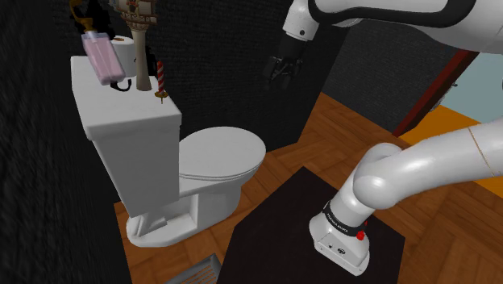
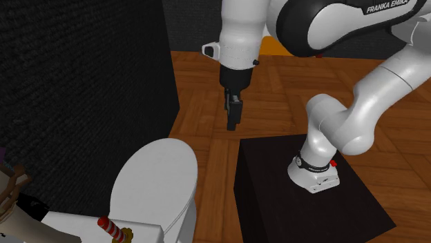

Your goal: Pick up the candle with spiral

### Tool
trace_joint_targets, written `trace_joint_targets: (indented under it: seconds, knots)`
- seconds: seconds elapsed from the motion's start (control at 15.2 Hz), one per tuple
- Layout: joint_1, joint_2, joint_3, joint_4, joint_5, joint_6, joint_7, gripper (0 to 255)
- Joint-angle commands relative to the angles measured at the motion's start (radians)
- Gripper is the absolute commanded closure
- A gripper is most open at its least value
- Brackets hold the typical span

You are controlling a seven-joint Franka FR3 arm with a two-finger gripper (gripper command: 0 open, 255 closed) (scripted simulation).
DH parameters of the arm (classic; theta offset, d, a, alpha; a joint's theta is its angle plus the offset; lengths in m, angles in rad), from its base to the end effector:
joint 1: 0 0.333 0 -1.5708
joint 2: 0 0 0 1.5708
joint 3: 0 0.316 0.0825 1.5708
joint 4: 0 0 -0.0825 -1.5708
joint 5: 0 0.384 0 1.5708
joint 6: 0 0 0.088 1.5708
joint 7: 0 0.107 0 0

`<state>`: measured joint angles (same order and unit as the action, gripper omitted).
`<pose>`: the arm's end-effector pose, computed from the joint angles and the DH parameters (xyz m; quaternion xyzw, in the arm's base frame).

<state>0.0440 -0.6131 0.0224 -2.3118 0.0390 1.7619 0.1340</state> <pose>0.3705 0.0296 0.5705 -0.9987 0.0387 -0.0301 0.0158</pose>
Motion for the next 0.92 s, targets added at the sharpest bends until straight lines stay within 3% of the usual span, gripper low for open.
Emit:
trace_joint_targets:
  seconds: [0.0,0.46,0.86]
  knots:
    - [0.012,0.039,0.029,0.005,0.016,0.054,0.034,0]
    - [0.04,0.224,0.118,0.094,0.033,0.215,0.143,0]
    - [0.055,0.403,0.188,0.218,0.003,0.322,0.245,0]
